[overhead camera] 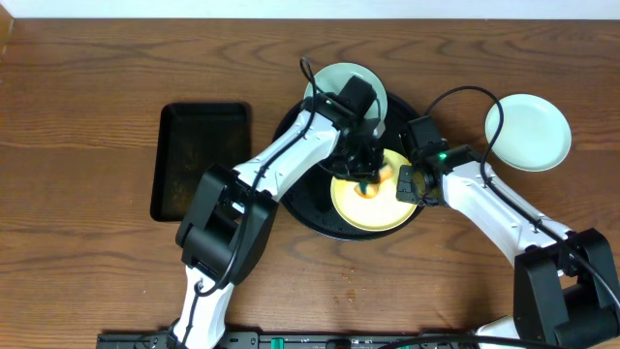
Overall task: Clean dirty plates on tray and stack at the side
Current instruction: 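Scrub the yellow plate with the sponge while the right gripper holds it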
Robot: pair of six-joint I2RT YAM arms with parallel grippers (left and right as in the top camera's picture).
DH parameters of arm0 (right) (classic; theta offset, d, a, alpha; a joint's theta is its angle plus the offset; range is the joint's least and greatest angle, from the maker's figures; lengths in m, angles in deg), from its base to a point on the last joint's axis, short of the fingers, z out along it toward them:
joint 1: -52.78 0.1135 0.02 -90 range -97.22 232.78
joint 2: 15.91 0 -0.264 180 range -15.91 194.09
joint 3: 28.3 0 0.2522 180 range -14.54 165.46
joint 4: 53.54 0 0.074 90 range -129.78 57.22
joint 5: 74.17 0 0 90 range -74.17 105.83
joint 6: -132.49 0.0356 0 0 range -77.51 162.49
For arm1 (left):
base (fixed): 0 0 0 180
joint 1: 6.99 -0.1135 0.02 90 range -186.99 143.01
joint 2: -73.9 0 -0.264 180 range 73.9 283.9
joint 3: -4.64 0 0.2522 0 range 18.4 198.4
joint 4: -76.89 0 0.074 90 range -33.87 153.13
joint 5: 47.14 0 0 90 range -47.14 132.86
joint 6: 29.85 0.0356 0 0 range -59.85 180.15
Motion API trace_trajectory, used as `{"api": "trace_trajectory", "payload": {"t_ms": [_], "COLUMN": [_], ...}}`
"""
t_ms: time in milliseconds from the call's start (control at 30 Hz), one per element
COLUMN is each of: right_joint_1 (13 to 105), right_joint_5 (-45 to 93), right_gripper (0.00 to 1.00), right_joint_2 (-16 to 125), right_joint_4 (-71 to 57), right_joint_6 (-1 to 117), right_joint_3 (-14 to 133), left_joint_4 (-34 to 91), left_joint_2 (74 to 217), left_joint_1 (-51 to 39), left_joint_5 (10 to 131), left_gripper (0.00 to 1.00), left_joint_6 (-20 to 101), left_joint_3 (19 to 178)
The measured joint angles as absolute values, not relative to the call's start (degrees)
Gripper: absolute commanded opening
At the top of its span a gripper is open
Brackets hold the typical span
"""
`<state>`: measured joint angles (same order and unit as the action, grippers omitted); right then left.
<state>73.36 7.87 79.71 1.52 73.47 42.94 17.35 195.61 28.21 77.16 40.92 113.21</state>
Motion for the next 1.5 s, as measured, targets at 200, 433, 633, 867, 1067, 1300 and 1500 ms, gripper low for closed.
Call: {"api": "trace_trajectory", "payload": {"t_ms": [200, 433, 633, 867, 1067, 1300, 1500], "right_joint_1": [73.36, 73.36, 73.36, 73.36, 73.36, 73.38, 73.38], "right_joint_5": [7.87, 7.87, 7.89, 7.91, 7.93, 8.19, 8.37], "right_gripper": [0.01, 0.01, 0.01, 0.01, 0.01, 0.01, 0.01], "right_joint_2": [79.71, 79.71, 79.71, 79.71, 79.71, 79.71, 79.71], "right_joint_4": [1.52, 1.52, 1.54, 1.61, 1.70, 1.70, 1.63], "right_joint_6": [73.47, 73.47, 73.47, 73.47, 73.47, 73.47, 73.47], "right_joint_3": [42.94, 42.94, 42.94, 42.92, 42.92, 42.92, 42.92], "left_joint_4": [18.81, 18.59, 17.78, 12.49, 6.53, 3.29, 5.00], "left_joint_2": [195.61, 195.61, 195.61, 195.61, 195.61, 195.61, 195.61], "left_joint_1": [30.92, 33.04, 32.86, 32.82, 31.66, 29.85, 29.89], "left_joint_5": [72.57, 70.43, 69.16, 63.57, 59.89, 58.87, 55.89], "left_gripper": [0.07, 0.07, 0.08, 0.08, 0.08, 0.07, 0.08], "left_joint_6": [40.90, 40.90, 40.92, 41.19, 41.99, 42.02, 42.02], "left_joint_3": [111.63, 111.11, 109.49, 109.45, 109.58, 109.62, 109.62]}}
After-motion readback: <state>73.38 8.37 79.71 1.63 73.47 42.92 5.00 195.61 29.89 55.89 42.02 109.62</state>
